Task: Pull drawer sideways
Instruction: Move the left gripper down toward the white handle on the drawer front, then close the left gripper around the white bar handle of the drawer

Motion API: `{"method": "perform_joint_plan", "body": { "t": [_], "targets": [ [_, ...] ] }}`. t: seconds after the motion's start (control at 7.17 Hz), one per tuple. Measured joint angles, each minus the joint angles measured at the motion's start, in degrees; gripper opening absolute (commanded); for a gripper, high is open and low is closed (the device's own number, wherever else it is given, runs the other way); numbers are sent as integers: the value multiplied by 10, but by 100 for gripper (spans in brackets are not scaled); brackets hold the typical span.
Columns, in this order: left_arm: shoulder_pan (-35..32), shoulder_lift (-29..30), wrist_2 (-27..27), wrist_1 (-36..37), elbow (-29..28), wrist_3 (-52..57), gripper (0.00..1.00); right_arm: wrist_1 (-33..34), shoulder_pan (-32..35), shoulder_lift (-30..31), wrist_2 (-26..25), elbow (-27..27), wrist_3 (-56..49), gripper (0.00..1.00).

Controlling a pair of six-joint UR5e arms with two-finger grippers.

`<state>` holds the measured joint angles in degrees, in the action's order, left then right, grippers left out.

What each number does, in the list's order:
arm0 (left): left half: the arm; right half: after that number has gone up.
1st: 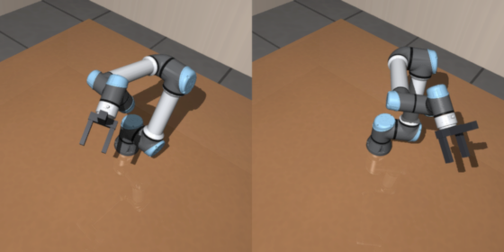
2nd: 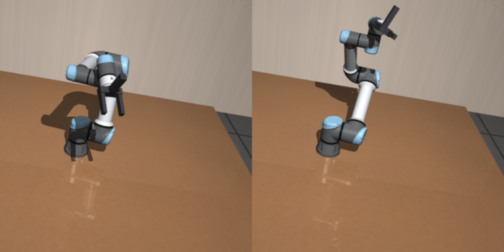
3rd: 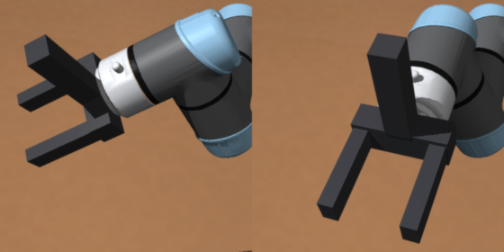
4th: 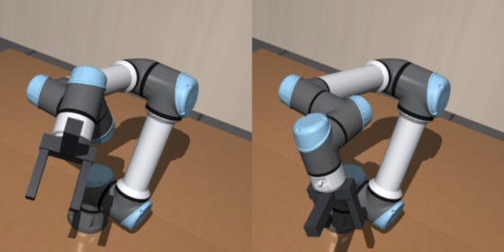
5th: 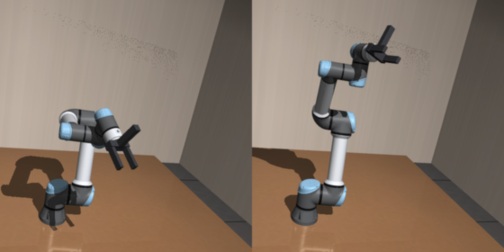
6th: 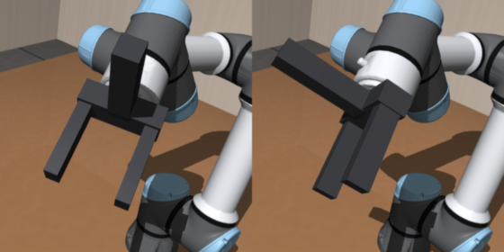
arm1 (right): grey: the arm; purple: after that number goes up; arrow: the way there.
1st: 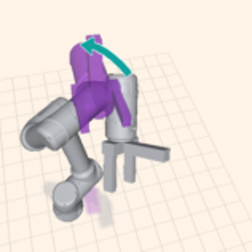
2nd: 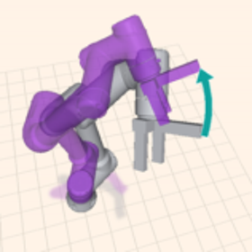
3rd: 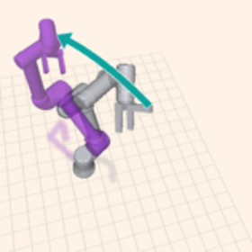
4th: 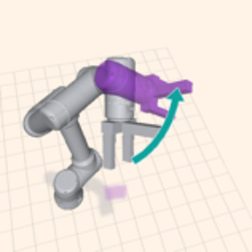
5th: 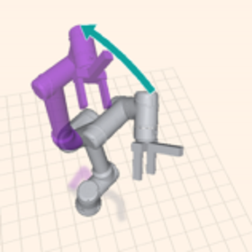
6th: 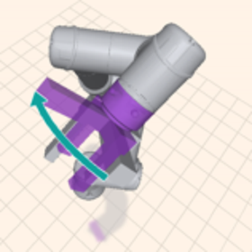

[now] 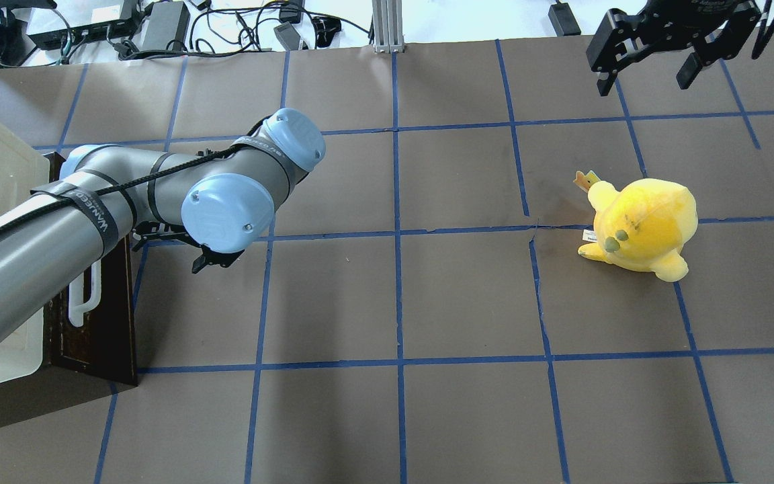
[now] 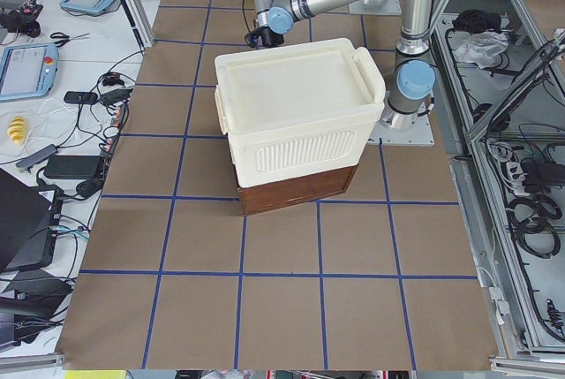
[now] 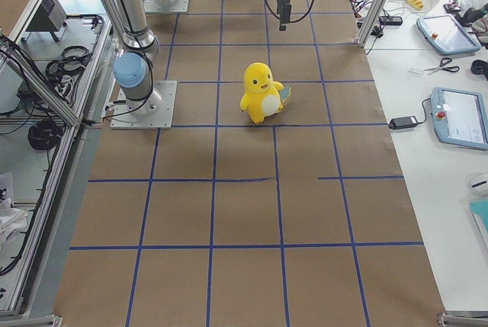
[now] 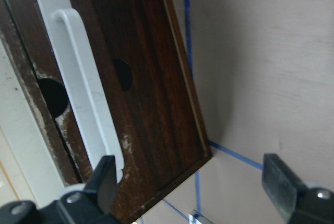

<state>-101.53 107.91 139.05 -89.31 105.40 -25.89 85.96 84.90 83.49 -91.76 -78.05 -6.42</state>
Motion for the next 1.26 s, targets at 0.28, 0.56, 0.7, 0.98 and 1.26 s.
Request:
{"method": "perform_joint_plan", "body": {
  "t": [0.28,0.56,0.7,0.98,1.26],
  "targets": [
    [-5,33,82,-10,8,-8,100,0,0,0,0,0,0,100],
    [-5,51,155,-26,19,-12,100,0,0,0,0,0,0,100],
    [-1,54,171,-36,21,-13,100,0,0,0,0,0,0,100],
    [18,60,184,-52,23,-16,100,0,0,0,0,0,0,100],
    [38,59,197,-72,24,-37,100,0,0,0,0,0,0,100]
  ]
}}
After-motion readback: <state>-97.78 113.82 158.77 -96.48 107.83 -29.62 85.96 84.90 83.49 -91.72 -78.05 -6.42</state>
